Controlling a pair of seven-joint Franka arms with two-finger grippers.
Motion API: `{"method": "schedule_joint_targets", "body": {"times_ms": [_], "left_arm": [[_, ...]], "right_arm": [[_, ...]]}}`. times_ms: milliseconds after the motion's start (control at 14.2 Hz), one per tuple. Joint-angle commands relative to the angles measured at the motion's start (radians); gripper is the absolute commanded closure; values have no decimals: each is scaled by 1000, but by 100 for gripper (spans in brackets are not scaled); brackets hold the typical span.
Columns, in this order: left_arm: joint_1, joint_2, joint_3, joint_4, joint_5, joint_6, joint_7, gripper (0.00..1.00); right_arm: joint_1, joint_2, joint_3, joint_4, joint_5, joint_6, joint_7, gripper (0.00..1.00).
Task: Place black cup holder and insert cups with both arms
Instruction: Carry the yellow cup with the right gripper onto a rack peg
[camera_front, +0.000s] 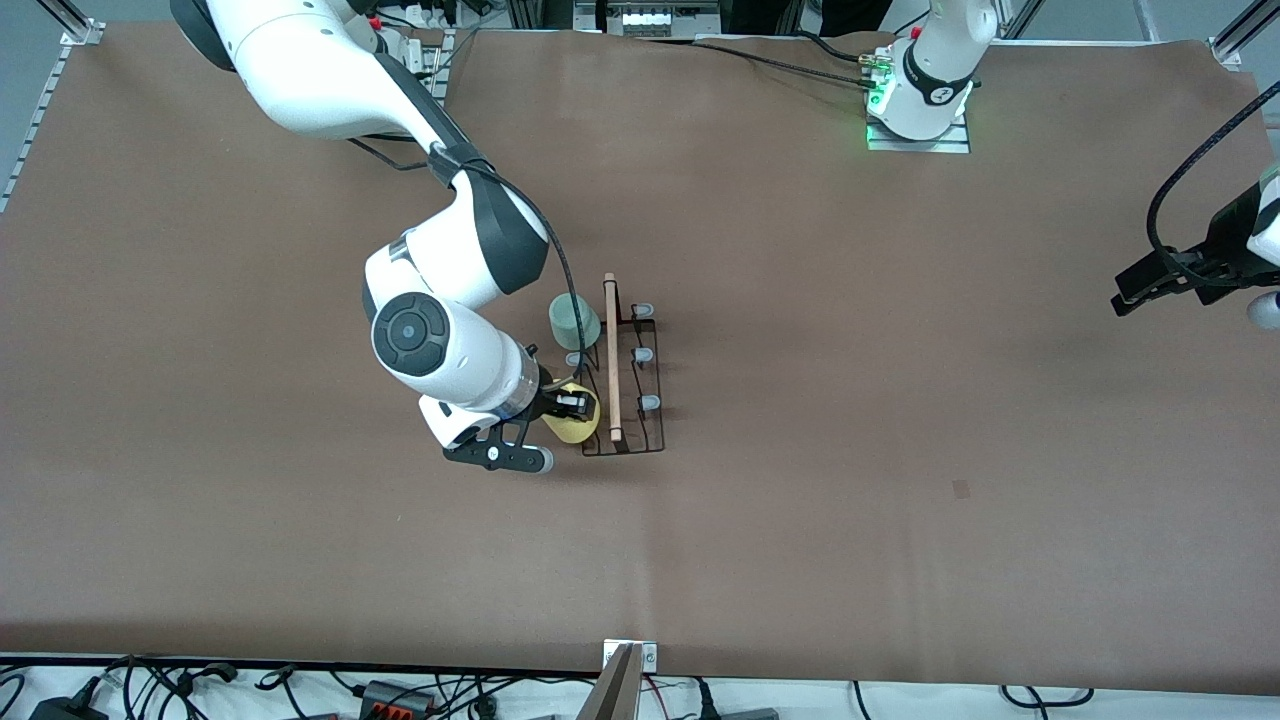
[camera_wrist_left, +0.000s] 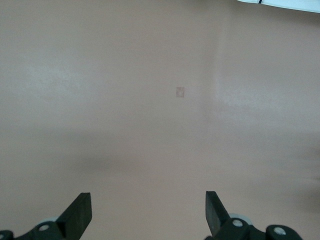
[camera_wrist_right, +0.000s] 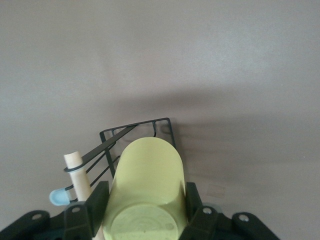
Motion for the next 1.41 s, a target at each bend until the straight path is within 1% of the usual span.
{"method": "schedule_joint_targets", "body": {"times_ms": [0, 564, 635, 705, 846, 987, 1199, 1340], "left_arm": [[-2, -10, 8, -8, -21, -6, 20, 0], [-2, -8, 10, -8, -21, -6, 20, 0], [-2, -10, 10, -8, -21, -6, 20, 0], [-2, -8, 10, -8, -21, -4, 20, 0], [-2, -8, 10, -8, -21, -6, 20, 0], [-2, -8, 10, -8, -21, -6, 20, 0], [-2, -10, 10, -8, -21, -6, 20, 0], [-2, -10, 10, -8, -21, -4, 20, 0]], "right_arm": [[6, 13, 3, 5, -23, 10, 22, 79], [14, 48, 3, 4, -21, 41, 22, 78], [14, 50, 3, 4, -21, 43, 22, 48], [12, 48, 3, 4, -21, 53, 34, 0], [3, 38, 3, 8, -18, 44, 66, 0], [-5, 4, -3, 9, -18, -12, 63, 0], [-72, -50, -4, 12, -21, -117, 43, 0], [-144, -108, 0, 12, -23, -178, -24, 0]]}}
